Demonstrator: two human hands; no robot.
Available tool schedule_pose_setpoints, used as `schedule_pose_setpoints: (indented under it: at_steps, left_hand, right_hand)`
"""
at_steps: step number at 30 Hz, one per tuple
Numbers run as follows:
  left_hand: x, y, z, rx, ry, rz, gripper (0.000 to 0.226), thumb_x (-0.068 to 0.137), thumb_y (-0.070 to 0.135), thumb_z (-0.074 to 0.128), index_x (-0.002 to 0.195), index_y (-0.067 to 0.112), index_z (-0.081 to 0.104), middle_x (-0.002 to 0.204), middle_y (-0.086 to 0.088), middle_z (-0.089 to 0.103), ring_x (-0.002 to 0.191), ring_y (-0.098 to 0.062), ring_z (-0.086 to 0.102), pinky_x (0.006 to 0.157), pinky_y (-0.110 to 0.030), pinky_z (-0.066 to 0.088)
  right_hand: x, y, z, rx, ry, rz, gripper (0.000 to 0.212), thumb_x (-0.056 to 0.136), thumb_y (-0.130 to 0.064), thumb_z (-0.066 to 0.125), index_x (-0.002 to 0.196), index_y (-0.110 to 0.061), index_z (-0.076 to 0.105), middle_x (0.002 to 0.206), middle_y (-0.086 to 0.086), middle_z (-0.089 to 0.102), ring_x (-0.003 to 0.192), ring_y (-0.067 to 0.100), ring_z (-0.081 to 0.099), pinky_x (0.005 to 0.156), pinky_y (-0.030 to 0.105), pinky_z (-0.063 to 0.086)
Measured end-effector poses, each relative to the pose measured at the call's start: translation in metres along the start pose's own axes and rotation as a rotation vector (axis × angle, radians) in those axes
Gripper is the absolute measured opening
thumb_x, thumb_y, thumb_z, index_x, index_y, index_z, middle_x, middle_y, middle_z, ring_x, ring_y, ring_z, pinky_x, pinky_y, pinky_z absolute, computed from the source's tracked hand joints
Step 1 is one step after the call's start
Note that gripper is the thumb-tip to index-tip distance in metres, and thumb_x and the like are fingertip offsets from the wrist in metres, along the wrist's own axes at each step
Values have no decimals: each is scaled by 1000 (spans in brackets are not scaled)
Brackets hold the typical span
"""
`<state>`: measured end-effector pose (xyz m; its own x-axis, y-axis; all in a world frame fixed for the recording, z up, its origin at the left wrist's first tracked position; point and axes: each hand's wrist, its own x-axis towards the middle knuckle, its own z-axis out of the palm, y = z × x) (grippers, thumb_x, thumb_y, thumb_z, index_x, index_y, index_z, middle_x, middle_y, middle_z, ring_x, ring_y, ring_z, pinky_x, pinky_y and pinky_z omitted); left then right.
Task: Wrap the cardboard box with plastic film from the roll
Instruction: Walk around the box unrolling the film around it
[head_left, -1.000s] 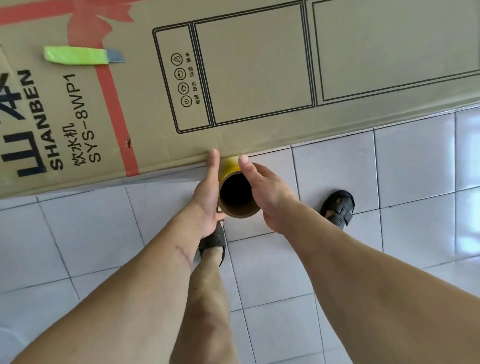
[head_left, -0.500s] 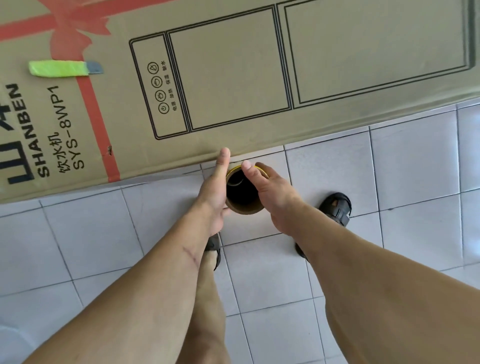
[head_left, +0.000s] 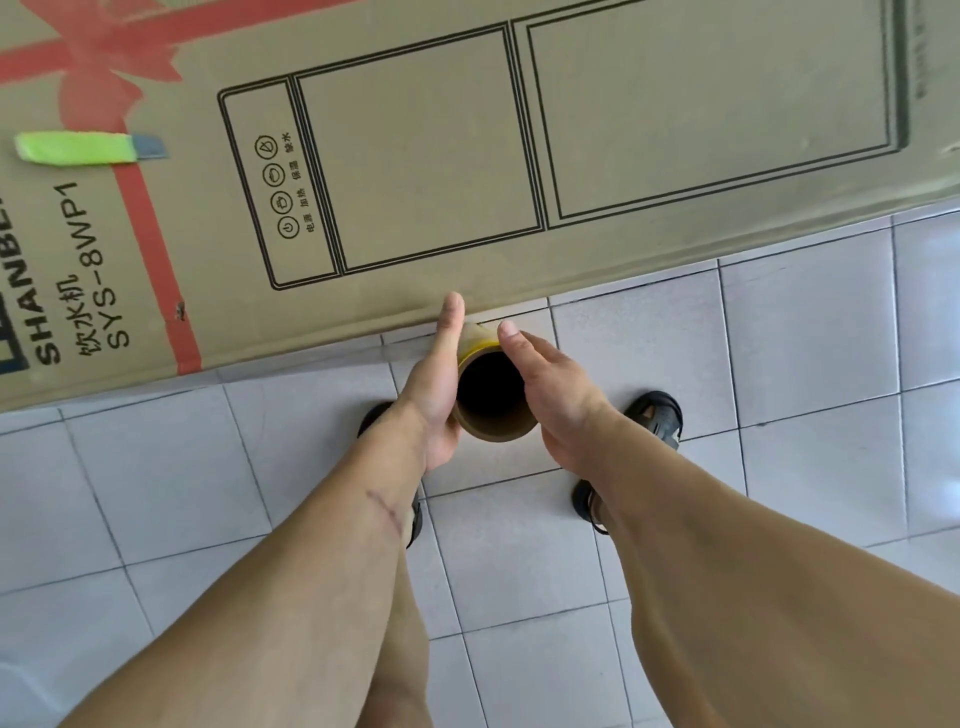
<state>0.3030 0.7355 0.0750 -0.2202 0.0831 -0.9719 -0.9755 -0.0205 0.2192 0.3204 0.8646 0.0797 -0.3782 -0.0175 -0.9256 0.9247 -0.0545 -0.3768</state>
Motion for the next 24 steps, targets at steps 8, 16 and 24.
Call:
schedule_pose_setpoints:
  at_steps: [8, 16, 24]
  left_hand:
    - [1, -5, 34, 28, 44, -9, 92, 89, 98, 34, 132, 29, 76, 130, 1, 81, 134, -19, 69, 126, -54, 42]
    - [3, -3, 66, -86, -3, -83, 108, 88, 101, 20, 133, 20, 75, 131, -10, 81, 128, -28, 73, 119, -50, 50]
    - [2, 3, 107, -115, 133, 15, 101, 86, 97, 40, 137, 16, 75, 126, -7, 83, 122, -25, 77, 115, -48, 55]
  right_hand:
    - [-1, -6, -36, -105, 36, -3, 93, 72, -81, 63, 148, -31, 46, 142, -3, 56, 129, 19, 52, 110, 37, 39]
    - [3, -7, -66, -101, 29, -39, 89, 70, -83, 53, 142, -30, 53, 133, -1, 63, 124, 21, 58, 110, 43, 44]
    - [2, -16, -97, -68, 6, -36, 102, 62, -86, 56, 145, -29, 50, 143, 0, 57, 131, 21, 52, 114, 44, 39]
